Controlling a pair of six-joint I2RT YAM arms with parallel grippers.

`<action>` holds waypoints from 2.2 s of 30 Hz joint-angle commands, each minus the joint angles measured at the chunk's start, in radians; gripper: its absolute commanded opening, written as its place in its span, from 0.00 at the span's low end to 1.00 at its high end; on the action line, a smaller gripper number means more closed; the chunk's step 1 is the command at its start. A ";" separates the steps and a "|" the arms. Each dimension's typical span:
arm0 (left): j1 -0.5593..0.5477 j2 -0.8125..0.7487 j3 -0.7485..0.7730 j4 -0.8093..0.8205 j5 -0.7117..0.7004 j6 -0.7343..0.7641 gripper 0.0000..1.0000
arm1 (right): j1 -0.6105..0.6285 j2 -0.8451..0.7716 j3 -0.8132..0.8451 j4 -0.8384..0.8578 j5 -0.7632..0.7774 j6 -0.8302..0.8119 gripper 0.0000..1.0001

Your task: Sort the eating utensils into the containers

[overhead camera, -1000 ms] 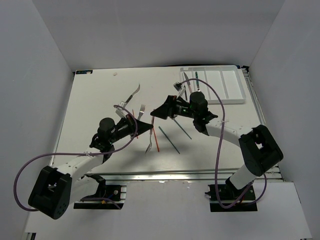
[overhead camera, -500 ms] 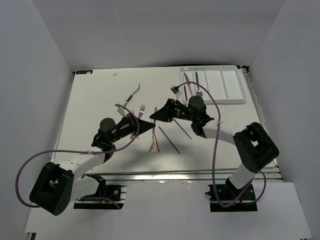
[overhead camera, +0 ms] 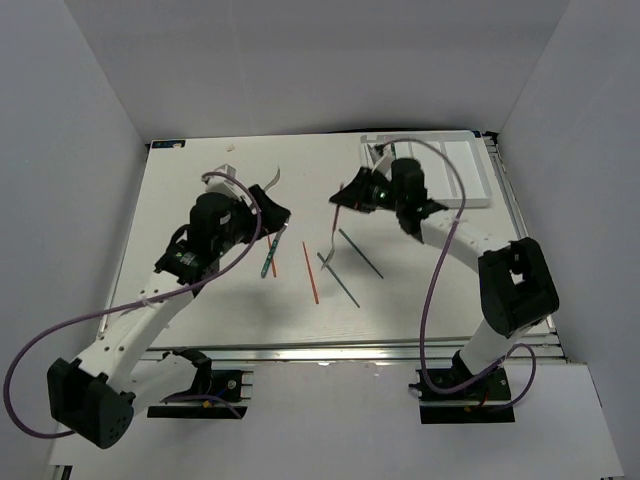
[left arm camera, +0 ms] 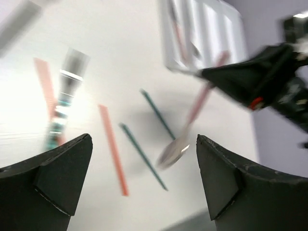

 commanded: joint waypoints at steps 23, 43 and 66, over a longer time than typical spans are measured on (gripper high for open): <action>-0.052 -0.199 -0.036 -0.433 -0.593 0.260 0.98 | -0.323 0.688 1.222 -0.703 0.648 -0.684 0.00; -0.054 -0.205 -0.039 -0.433 -0.606 0.257 0.98 | -0.321 0.780 1.206 -0.734 0.639 -0.682 0.49; -0.054 -0.266 -0.024 -0.485 -0.773 0.194 0.98 | -0.022 0.001 0.340 -0.476 0.570 -0.489 0.89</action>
